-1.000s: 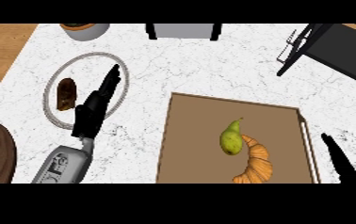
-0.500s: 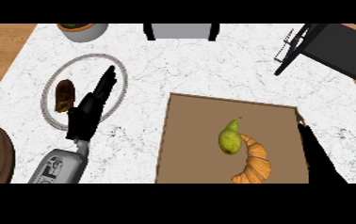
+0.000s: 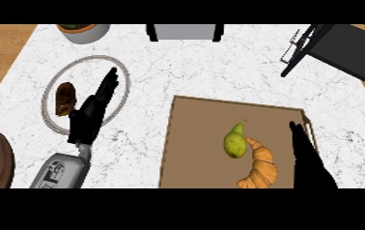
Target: Pick the croissant from the tray and place it in the tiered shelf
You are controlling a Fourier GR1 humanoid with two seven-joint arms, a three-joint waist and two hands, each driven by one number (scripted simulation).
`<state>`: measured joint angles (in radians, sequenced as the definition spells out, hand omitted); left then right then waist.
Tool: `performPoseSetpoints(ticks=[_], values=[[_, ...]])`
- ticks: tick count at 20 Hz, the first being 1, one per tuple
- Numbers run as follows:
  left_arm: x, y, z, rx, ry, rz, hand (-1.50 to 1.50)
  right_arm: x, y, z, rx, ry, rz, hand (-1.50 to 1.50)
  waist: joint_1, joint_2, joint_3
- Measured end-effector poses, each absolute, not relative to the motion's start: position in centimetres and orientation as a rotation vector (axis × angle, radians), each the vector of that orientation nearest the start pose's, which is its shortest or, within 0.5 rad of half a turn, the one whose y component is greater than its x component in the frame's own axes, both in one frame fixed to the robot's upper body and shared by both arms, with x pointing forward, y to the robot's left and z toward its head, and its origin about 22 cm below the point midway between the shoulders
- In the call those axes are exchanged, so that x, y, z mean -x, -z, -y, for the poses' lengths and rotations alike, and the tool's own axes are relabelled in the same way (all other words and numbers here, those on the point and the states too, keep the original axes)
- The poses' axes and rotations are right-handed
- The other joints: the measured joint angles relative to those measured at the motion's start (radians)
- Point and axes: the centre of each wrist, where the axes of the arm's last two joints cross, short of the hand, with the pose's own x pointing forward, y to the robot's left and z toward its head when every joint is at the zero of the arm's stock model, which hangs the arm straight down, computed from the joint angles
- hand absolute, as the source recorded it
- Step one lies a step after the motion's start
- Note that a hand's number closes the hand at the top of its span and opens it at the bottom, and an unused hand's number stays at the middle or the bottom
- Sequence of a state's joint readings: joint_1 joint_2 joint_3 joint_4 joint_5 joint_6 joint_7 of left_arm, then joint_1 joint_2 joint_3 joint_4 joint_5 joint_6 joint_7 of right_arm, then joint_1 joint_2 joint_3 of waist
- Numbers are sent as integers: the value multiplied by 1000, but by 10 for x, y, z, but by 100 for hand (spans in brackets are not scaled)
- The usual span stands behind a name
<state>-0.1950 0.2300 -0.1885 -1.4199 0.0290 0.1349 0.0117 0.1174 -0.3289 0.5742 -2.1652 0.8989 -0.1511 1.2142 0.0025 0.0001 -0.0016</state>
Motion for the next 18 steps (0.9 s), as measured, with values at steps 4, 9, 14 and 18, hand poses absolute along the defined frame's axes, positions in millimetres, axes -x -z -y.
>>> performPoseSetpoints(ticks=[4,9,14,18], values=[[-286,-18,-224,-110,256,1573,0,-159,-96,159,893,-435,993,-150,-2,0,0],[-283,-18,-223,-109,259,1569,0,-167,-89,155,899,-443,954,-150,-1,0,1],[-285,-14,-224,-113,258,1574,0,-172,-85,156,907,-449,918,-150,-4,0,1],[-282,-15,-223,-107,256,1576,0,-173,-74,156,915,-465,887,-150,-4,0,1]])
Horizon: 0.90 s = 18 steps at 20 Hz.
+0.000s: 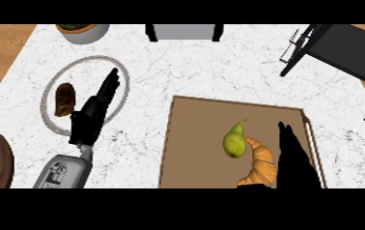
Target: Pick the croissant from the tray and place it in the tiered shelf
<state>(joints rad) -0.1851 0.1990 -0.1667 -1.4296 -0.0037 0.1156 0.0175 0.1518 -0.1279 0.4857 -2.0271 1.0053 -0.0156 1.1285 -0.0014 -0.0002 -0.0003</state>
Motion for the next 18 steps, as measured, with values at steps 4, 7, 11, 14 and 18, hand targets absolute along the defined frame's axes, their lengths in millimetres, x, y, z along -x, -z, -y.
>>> performPoseSetpoints(ticks=[4,7,11,14,18], values=[[-283,-19,-223,-111,259,1575,0,-177,-68,150,922,-469,865,-150,1,0,0],[-282,-22,-222,-111,260,1575,0,-177,-67,154,921,-461,848,-150,0,0,0],[-276,-20,-227,-112,255,1572,0,-177,-57,159,924,-457,810,-150,0,0,0],[-276,-18,-227,-107,254,1575,0,-182,-51,161,917,-451,793,-150,0,0,0],[-278,-18,-226,-107,258,1575,0,-179,-38,162,911,-458,769,-150,-1,0,0]])
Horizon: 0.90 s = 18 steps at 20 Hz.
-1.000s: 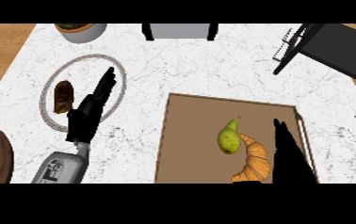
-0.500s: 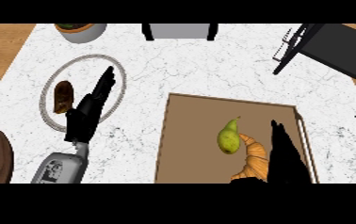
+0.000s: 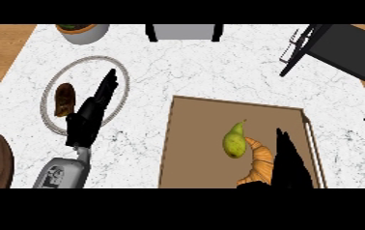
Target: Pick the croissant from the tray and place it in the tiered shelf
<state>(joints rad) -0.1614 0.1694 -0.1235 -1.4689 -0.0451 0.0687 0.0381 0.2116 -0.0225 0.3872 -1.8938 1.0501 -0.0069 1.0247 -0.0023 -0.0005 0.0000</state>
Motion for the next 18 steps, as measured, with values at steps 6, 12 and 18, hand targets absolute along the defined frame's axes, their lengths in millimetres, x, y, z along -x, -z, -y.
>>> performPoseSetpoints(ticks=[6,12,18], values=[[-280,-23,-225,-115,258,1575,0,-187,-21,159,896,-472,743,150,1,0,0],[-281,-20,-223,-113,254,1573,0,-186,-16,160,924,-535,739,150,0,-4,-5],[-285,-23,-224,-109,252,1578,0,-180,-24,155,954,-568,769,150,-1,-2,-2]])
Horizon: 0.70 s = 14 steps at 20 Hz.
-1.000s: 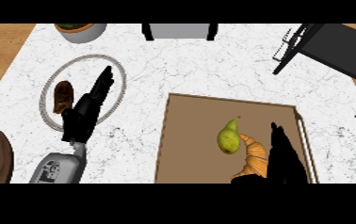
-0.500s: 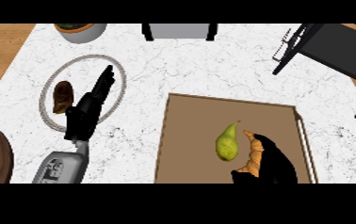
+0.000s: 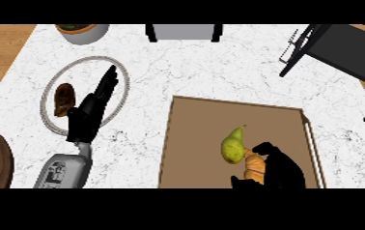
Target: Pick the croissant from the tray and place it in the tiered shelf
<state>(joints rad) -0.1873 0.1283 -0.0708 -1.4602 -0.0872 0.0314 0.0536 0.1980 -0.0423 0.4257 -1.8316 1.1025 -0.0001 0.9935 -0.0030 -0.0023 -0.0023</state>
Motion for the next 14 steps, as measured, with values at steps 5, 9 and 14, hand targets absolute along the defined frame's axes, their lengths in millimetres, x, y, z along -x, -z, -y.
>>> performPoseSetpoints(ticks=[5,9,14], values=[[-285,-15,-228,-109,257,1579,0,-205,-30,146,972,-536,816,150,6,3,2],[-288,-19,-222,-84,280,1592,0,-267,-45,136,1003,-500,853,150,35,11,2],[-291,-19,-215,-85,289,1594,0,-317,-75,122,1017,-369,1000,150,45,13,3]])
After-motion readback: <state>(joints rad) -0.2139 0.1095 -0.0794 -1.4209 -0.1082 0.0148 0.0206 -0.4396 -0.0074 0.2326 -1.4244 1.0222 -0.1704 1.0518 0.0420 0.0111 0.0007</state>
